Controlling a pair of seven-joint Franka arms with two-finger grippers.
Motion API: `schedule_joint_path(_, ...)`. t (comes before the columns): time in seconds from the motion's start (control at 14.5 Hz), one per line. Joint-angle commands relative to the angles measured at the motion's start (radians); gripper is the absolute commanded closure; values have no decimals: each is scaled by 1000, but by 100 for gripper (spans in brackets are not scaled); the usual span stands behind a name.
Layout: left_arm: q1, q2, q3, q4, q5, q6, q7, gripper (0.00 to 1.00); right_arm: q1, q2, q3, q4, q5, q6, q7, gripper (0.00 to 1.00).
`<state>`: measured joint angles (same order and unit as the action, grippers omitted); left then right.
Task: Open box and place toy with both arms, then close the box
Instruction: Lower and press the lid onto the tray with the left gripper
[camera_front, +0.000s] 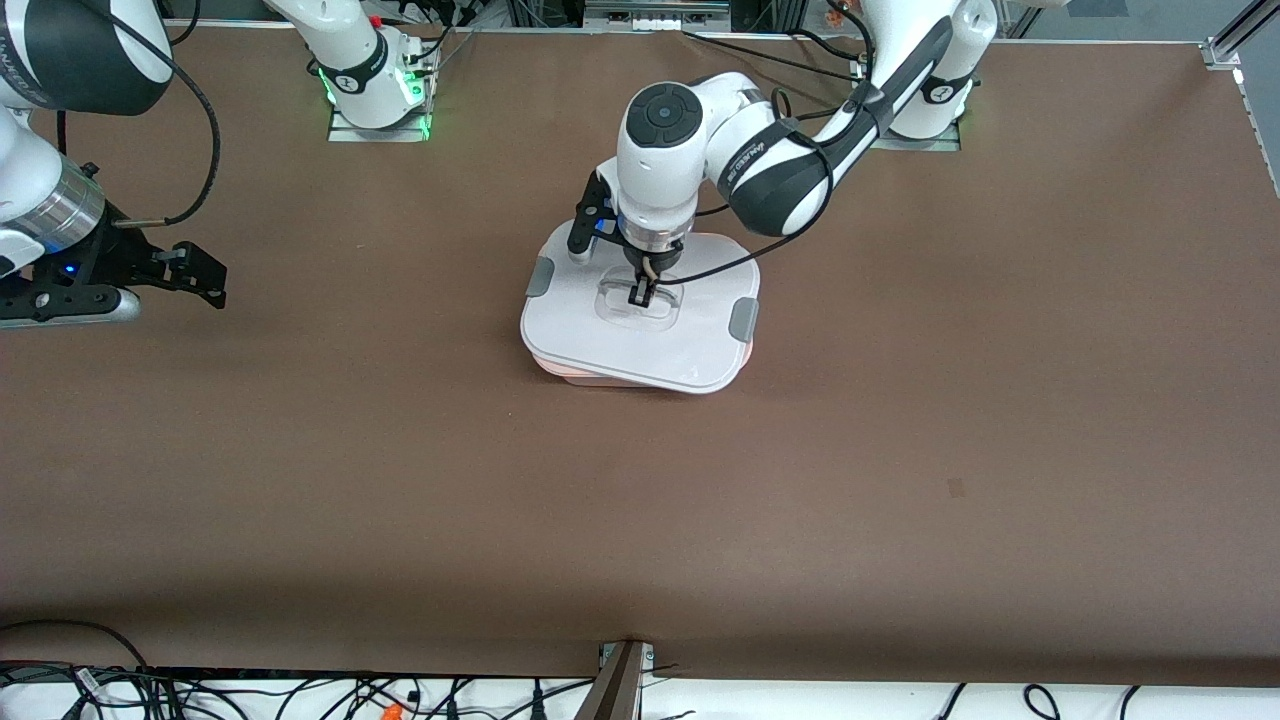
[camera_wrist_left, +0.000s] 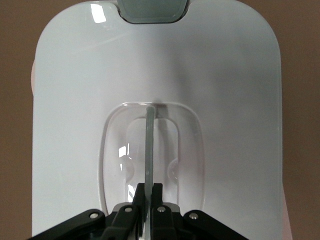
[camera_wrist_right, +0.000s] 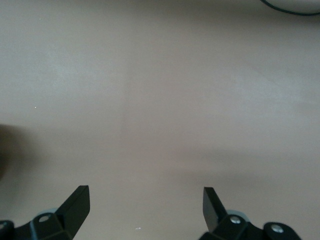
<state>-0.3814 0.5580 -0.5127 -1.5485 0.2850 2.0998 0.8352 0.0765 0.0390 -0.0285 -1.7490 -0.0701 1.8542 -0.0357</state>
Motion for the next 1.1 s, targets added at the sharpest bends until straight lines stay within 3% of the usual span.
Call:
schedule_joint_path(0.0, 6, 7, 0, -13, 43, 8, -15, 100, 5, -16, -1, -15, 15, 5, 14, 0)
schedule_joint_path(0.34, 36, 8, 0, -36, 26, 5, -40, 100, 5, -14, -1, -13, 15, 6, 14, 0)
schedule_joint_path(1.03, 6, -10, -24, -32, 25, -93, -338, 100, 5, -14, -1, -13, 16, 5, 14, 0)
